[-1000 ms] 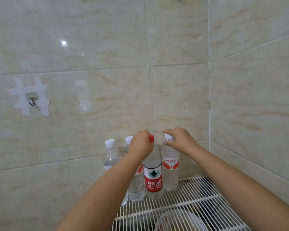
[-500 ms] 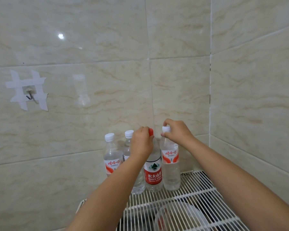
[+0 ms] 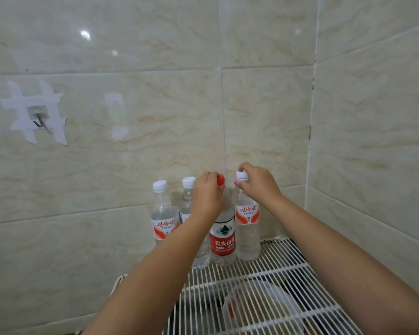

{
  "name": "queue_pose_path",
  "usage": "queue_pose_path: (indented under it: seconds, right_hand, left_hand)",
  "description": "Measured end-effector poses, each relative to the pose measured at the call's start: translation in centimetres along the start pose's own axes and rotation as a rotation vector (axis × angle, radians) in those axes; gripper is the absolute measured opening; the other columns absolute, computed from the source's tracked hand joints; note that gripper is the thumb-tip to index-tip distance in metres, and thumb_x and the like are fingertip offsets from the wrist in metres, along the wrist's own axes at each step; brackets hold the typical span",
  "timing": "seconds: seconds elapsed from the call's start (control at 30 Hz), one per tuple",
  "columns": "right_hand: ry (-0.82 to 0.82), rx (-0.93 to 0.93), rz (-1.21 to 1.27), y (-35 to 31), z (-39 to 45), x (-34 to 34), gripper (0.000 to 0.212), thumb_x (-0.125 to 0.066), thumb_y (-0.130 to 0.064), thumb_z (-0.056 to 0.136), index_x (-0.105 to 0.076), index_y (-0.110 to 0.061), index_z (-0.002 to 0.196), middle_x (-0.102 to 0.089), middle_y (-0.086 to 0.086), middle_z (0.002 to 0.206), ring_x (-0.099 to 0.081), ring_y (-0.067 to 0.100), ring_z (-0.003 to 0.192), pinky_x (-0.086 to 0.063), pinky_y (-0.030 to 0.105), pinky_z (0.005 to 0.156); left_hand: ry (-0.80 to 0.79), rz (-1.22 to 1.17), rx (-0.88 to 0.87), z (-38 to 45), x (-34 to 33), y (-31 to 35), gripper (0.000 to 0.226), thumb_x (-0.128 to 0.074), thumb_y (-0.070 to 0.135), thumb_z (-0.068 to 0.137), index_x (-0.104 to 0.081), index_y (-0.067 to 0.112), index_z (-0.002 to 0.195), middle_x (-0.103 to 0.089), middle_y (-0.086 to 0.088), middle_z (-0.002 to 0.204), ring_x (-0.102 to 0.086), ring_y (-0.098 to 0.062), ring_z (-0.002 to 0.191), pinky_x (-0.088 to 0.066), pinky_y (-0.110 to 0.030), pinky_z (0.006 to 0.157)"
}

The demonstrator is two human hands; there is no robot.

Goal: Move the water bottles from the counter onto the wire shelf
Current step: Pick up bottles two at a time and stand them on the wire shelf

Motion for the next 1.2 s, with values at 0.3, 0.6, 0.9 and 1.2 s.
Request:
queue_pose_path:
  seconds: [0.3,0.6,0.9,1.2]
  right_hand:
    - [0.035,0.0,-0.03,0.2,-1.9,0.1,0.045,-0.051,-0.021,0.091,-0.041,-0.008,0.133,-0.053,0.014,0.131,-0.048,0.029,0.12,-0.039,0.036,0.1]
    - [0.069,0.496,-0.074,-13.2,-7.7,-2.0,0.041,-0.042,-0.025,0.072,-0.068,0.0,0.09,-0.072,0.02,0.092,-0.069,0.036,0.087,-0.048,0.057,0.083]
    - [-0.343,0.623,-0.022,-33.9,-20.6,-12.7,0.052,-0.044,-0.038,0.091,-0.038,-0.013,0.136,-0.029,0.011,0.15,-0.014,0.027,0.143,-0.009,0.049,0.115]
    - [-0.556,0.708,0.149,-54.2,-41.1,-21.9,0.047,-0.046,-0.036,0.091,-0.043,-0.011,0.131,-0.033,0.01,0.148,-0.017,0.028,0.141,-0.011,0.047,0.115]
  left_hand:
    - [-0.091,0.232,-0.194,-2.0,2.8,1.9,0.038,-0.04,0.01,0.096,-0.044,0.008,0.134,-0.044,-0.011,0.143,-0.044,-0.025,0.128,-0.039,-0.035,0.101]
    - [-0.102,0.612,0.07,-10.4,13.4,-8.0,0.048,-0.04,0.02,0.098,-0.03,0.01,0.144,-0.024,-0.011,0.155,-0.019,-0.027,0.144,-0.012,-0.036,0.118]
    - [-0.132,0.819,0.587,-30.1,29.7,-21.6,0.049,-0.032,0.026,0.101,-0.022,0.015,0.147,-0.014,-0.006,0.158,-0.007,-0.029,0.146,-0.013,-0.04,0.118]
    - [-0.095,0.88,0.821,-53.1,44.9,-32.2,0.05,-0.037,0.026,0.097,-0.027,0.015,0.145,-0.023,-0.007,0.156,-0.016,-0.032,0.144,-0.025,-0.045,0.112]
Point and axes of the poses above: each hand's wrist, its own z-axis towards the middle knuckle, its own x-axis out of the back of the hand, y = z × x, the point moved 10 cm from there along z, towards the middle knuckle
